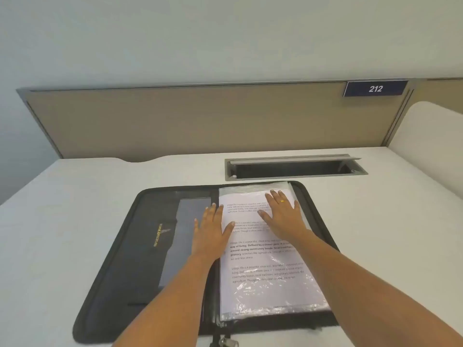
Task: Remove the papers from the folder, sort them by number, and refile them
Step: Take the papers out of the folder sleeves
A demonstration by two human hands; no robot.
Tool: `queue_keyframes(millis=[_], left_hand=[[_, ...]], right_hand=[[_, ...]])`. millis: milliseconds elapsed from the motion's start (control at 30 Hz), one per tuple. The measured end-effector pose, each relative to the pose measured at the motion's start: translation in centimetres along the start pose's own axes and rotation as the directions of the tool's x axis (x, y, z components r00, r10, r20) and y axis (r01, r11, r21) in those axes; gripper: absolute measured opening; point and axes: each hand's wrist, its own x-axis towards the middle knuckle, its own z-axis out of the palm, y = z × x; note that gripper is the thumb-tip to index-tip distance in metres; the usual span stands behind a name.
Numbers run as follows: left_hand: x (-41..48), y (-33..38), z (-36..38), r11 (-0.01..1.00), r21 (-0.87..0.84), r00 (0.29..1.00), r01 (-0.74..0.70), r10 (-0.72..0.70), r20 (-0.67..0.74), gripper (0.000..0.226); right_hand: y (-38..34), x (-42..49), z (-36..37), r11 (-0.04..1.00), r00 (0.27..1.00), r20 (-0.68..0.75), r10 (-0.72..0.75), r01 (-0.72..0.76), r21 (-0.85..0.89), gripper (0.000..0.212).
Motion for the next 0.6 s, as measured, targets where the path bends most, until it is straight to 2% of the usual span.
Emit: queue_keyframes(millis=[200, 433, 600], left_hand=[[3.3, -0.9, 1.0, 0.994, -0.015, 0.991, -0.11, 0.111, 0.078, 0.063], [5.8, -1.3, 1.4, 0.99, -0.091, 0.993, -0.107, 0.111, 0.037, 0.06], [5.9, -1.4, 2.4, 0.992, 0.076, 0.994, -0.102, 0.1, 0.031, 0.053]], right_hand=[[1.2, 3.3, 0.9, 1.0, 0.998, 0.049, 0.03, -0.03, -0.004, 0.061], [2.1, 6.2, 1.4, 0.999, 0.997, 0.068, 0.042, -0.043, 0.018, 0.055], [2.8, 7.1, 1.4, 0.999, 0.998, 0.06, 0.01, -0.012, 0.034, 0.053]])
